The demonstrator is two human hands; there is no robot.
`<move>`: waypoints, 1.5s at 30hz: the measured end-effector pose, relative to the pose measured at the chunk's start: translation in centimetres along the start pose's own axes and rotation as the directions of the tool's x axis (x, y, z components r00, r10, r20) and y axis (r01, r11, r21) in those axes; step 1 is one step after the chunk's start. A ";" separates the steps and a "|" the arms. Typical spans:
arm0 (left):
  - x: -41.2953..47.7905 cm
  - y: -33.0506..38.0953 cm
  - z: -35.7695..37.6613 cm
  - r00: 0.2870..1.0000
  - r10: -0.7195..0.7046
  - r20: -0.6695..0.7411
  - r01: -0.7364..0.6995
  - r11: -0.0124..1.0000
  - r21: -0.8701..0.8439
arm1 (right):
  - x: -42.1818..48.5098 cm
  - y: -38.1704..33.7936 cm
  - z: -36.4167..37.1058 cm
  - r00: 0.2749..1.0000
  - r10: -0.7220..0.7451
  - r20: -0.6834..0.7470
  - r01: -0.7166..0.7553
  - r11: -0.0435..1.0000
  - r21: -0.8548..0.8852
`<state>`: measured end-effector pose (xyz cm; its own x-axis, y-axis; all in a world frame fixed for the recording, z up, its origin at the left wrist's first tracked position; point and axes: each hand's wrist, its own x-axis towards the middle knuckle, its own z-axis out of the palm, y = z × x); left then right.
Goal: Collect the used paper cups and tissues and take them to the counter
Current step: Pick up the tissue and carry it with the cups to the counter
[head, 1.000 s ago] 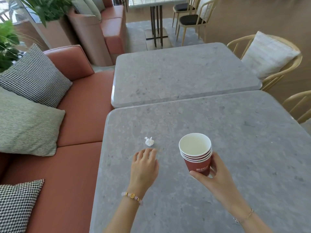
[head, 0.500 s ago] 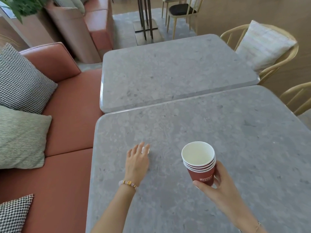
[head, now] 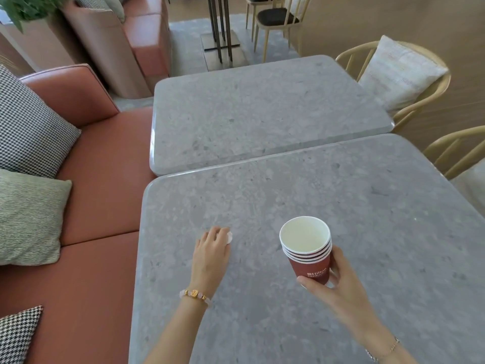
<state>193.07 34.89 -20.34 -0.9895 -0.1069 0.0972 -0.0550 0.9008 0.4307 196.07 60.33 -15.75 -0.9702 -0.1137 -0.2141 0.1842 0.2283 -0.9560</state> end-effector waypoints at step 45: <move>-15.3 30.3 3.8 0.949 0.315 -0.034 -0.286 0.806 -0.519 | -20.0 4.7 -21.1 0.935 -0.051 -0.350 0.097 0.989 0.114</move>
<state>206.04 65.41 -12.22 -0.9514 0.1680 0.2581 0.3079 0.5379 0.7848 212.99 84.07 -11.71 -0.9720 0.2205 -0.0811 0.1063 0.1046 -0.9888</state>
